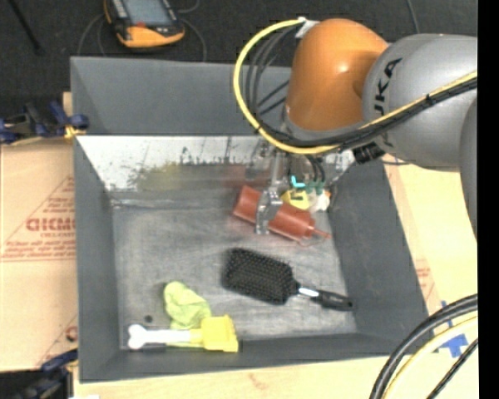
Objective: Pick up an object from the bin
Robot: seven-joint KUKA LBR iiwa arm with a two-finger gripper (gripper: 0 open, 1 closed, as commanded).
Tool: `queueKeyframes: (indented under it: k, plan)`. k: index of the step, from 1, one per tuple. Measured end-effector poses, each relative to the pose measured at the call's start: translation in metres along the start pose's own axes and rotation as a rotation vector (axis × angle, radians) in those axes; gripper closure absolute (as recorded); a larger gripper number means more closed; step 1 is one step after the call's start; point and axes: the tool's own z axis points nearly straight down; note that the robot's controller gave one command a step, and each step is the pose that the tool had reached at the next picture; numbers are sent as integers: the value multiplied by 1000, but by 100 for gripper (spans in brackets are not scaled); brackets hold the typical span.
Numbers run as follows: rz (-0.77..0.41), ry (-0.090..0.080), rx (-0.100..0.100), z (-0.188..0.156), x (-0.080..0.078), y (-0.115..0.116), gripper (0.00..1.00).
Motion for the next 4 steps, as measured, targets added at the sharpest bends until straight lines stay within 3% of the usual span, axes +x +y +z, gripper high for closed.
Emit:
queueKeyframes:
  k: [1,2,3,4]
  plan:
    - [0,-8,0,-5,-2,0,0]
    - [-58,-14,0,34,6,-16,0]
    - [308,-6,-1,117,7,11,100]
    - [307,-6,-1,117,7,11,100]
